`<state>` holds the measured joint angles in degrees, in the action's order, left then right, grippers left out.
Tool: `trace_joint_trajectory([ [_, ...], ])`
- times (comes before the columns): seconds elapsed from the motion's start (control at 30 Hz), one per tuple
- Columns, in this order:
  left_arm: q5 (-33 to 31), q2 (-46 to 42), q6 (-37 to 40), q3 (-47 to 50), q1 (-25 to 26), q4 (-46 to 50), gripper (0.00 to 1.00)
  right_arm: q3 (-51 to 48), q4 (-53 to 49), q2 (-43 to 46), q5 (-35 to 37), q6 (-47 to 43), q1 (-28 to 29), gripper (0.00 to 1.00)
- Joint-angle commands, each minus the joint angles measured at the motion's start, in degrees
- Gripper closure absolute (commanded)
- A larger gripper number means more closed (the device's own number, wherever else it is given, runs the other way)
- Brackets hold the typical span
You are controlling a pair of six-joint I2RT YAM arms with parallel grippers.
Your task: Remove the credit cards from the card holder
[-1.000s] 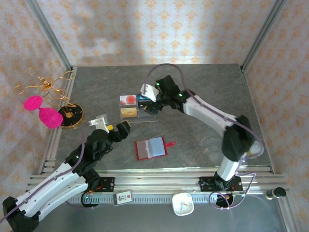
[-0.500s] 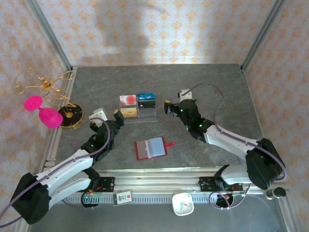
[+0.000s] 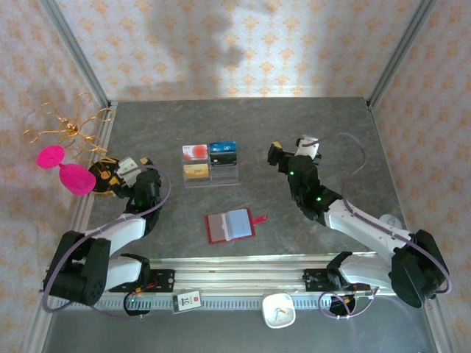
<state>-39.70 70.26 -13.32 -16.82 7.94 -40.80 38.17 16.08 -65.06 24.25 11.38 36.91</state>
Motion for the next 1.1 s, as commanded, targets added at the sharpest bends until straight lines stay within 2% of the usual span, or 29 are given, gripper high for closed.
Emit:
trace_joint_trajectory([
  [0.0, 4.2, 3.0, 4.9, 4.1, -2.5, -16.8, 0.01, -2.5, 4.0, 4.2, 3.3, -0.5, -0.2, 0.00],
  [0.17, 9.5, 9.5, 5.8, 4.9, -5.2, -28.0, 0.01, -5.1, 6.8, 10.0, 2.6, -3.8, -0.3, 0.00],
  [0.23, 9.5, 12.8, 6.1, 5.1, -5.2, -32.3, 0.01, -5.4, 7.5, 11.8, 2.2, -4.4, -0.4, 0.00],
  [0.33, 12.4, 13.6, 5.6, 0.1, -5.5, -22.7, 0.00, -7.8, 12.0, 13.9, 0.3, -10.1, -0.4, 0.00],
  [0.43, 16.0, 14.2, 7.6, 0.9, -5.5, -25.1, 0.00, -10.1, 13.8, 15.5, 4.1, -10.5, -0.5, 0.00],
  [0.5, 18.2, 14.0, 8.5, 3.7, -5.6, -30.7, 0.00, -10.4, 12.6, 16.1, 6.0, -10.3, -0.5, 0.00],
  [0.63, 23.0, 15.7, 10.0, 3.8, -5.5, -31.6, 0.00, -12.3, 13.9, 17.2, 8.0, -7.8, -0.9, 0.00],
  [0.7, 22.6, 19.3, 10.8, 7.1, -5.7, -43.2, 0.00, -12.2, 13.4, 17.2, 6.5, -8.4, -1.1, 0.00],
  [0.73, 22.6, 18.5, 10.6, 6.5, -5.7, -40.8, 0.00, -11.7, 12.4, 17.2, 6.4, -8.9, -1.2, 0.00],
  [0.77, 22.3, 16.8, 9.3, 4.8, -5.8, -33.6, 0.00, -11.5, 11.9, 17.3, 7.1, -9.4, -1.2, 0.00],
  [0.8, 22.6, 16.6, 9.0, 4.8, -5.8, -33.2, 0.00, -11.7, 12.2, 17.6, 7.6, -10.0, -1.2, 0.00],
  [0.87, 22.4, 18.6, 10.4, 6.1, -5.8, -39.1, 0.00, -13.2, 14.9, 18.3, 10.3, -11.8, -1.6, 0.00],
  [0.93, 22.5, 17.2, 9.5, 5.2, -5.8, -35.3, 0.00, -15.0, 18.0, 18.7, 11.6, -13.6, -3.4, 0.00],
  [1.0, 22.8, 18.2, 10.5, 5.8, -5.7, -38.3, 0.00, -16.0, 18.9, 18.7, 10.5, -13.3, -7.1, 0.00],
  [1.07, 23.4, 17.8, 10.4, 5.5, -5.7, -37.0, 0.00, -16.3, 18.2, 18.7, 7.9, -11.4, -11.7, 0.00],
])
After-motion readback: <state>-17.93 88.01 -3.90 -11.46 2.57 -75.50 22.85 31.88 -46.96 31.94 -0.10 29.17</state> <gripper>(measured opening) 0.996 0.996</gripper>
